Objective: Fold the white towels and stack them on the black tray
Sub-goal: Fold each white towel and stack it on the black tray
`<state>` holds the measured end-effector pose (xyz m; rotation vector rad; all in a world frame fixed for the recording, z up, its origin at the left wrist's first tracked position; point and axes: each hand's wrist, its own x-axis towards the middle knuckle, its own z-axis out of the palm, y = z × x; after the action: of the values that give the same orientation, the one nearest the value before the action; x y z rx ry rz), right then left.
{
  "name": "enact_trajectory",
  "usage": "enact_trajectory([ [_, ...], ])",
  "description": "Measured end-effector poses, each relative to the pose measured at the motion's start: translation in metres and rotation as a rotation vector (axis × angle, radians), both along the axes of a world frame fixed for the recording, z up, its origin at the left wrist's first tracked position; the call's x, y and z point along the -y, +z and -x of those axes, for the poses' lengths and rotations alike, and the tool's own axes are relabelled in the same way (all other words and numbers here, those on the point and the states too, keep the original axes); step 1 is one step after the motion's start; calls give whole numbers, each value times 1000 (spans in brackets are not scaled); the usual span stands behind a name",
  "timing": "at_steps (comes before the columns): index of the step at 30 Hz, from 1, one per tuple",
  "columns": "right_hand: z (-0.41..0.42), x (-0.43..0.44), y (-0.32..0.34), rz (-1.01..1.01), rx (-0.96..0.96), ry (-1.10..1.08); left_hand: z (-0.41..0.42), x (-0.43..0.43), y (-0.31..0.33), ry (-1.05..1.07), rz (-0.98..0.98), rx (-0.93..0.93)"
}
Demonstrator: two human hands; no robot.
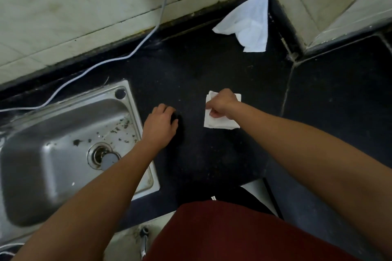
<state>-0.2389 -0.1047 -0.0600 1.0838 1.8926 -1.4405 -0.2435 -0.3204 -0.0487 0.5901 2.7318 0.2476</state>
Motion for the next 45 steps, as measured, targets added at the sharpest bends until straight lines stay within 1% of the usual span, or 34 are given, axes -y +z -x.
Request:
enact_trajectory([
  [3, 1, 10, -5, -93, 12, 97, 0, 5, -1, 20, 0, 19],
  [5, 0, 11, -4, -85, 15, 114, 0, 2, -1, 19, -8, 25],
  [8, -1, -2, -2, -46, -11, 78, 0, -12, -1, -9, -63, 16],
  [9, -2, -11, -2, -79, -46, 64, -1, -19, 0, -40, -84, 4],
  [12, -9, -39, 5, -304, -178, 86, -4, -46, 0, -194, -150, -25],
  [13, -13, -46, 7, -322, -198, 94, -6, -56, 0, -254, -155, -26],
  [16, -33, -50, 10, -177, -179, 119, -11, -82, -4, -371, -81, 36],
  [19, -59, -47, 4, 10, -123, 172, -7, -89, -14, -394, 50, 99],
  [21, -74, -48, -3, 46, -90, 189, -4, -84, -20, -413, 104, 116],
  [23, -84, -56, -9, 35, -73, 175, -3, -79, -25, -435, 114, 120],
  [26, -91, -68, -12, -13, -76, 198, -6, -77, -29, -443, 120, 124],
  [28, -84, -75, -12, -172, -135, 222, -7, -78, -28, -441, 133, 121],
  [30, -68, -81, -10, -362, -186, 174, -8, -81, -27, -429, 143, 128],
  [32, -49, -82, -6, -440, -172, 149, -8, -84, -25, -422, 138, 129],
  [34, -34, -77, -4, -445, -103, 222, -7, -86, -22, -416, 141, 130],
  [35, -29, -74, -5, -417, -75, 243, -6, -87, -20, -407, 142, 132],
  [38, -29, -66, -7, -236, -55, 175, -1, -88, -11, -359, 102, 109],
  [39, -32, -64, -6, -197, -70, 157, 1, -88, -6, -341, 74, 96],
  [41, -40, -61, 1, -188, -138, 189, 6, -89, 3, -309, 15, 73],
  [43, -51, -58, 16, -229, -225, 266, 11, -91, 14, -303, -25, 62],
  [45, -65, -54, 31, -301, -296, 345, 12, -96, 24, -343, -31, 64],
])
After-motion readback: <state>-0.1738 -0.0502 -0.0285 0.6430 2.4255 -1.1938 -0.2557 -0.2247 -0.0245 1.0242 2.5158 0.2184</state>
